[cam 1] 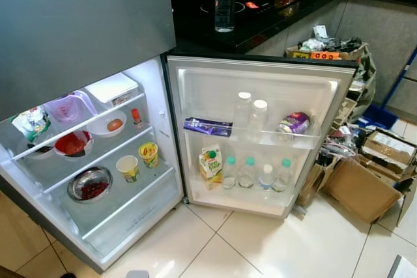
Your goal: Restocking fridge
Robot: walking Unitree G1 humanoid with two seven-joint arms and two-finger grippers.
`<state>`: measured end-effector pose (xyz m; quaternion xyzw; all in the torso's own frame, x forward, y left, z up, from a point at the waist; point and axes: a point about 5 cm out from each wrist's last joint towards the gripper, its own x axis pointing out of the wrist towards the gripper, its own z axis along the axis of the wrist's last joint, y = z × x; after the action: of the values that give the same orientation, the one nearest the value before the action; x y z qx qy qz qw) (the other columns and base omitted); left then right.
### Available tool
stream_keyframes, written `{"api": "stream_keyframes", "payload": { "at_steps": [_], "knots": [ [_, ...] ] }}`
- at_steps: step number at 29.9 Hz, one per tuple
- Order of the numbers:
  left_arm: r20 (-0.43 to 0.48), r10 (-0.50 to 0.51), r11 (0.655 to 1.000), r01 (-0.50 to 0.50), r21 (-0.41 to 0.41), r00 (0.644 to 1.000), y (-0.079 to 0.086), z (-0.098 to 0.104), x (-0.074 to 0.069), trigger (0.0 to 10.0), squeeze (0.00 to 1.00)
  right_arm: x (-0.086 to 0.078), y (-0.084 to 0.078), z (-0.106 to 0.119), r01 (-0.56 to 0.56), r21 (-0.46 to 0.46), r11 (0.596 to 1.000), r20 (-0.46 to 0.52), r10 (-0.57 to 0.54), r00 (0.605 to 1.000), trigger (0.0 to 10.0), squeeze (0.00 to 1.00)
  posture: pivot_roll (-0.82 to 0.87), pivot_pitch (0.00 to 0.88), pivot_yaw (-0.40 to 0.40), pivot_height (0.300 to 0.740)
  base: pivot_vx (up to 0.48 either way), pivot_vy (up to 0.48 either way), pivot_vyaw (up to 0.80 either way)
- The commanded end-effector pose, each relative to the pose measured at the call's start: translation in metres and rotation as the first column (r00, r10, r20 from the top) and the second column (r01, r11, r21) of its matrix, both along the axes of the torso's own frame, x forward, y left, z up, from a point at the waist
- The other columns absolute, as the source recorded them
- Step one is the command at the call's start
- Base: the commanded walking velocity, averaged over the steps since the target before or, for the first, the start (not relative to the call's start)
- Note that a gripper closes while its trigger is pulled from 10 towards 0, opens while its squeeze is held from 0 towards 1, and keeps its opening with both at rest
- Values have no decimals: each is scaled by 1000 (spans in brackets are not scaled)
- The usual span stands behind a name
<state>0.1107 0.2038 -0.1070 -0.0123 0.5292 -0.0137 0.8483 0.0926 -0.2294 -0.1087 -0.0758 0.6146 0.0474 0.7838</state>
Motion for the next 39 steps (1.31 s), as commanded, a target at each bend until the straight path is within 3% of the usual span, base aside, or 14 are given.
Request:
{"api": "stream_keyframes", "payload": {
  "at_steps": [1,12,34,39],
  "knots": [
    [-12,-17,1000,17,12,1000,2,0,1,10000,0,6,2,1,-9,2,1000,13,9,1000,10000,0,-87,0,-8,740,0,-424,0],
    [-26,-51,999,51,11,998,0,0,2,10000,0,15,6,3,-16,20,1000,52,15,999,10000,0,-81,0,13,740,0,-429,0],
    [-15,-72,997,72,5,997,-5,1,9,10000,0,14,2,3,-2,5,1000,59,2,998,10000,0,-96,0,13,740,0,-457,0],
    [-22,-72,997,72,3,997,-6,0,6,10000,0,16,1,4,-9,16,1000,77,8,997,10000,0,-99,0,10,740,0,-457,800]
  ]
}}
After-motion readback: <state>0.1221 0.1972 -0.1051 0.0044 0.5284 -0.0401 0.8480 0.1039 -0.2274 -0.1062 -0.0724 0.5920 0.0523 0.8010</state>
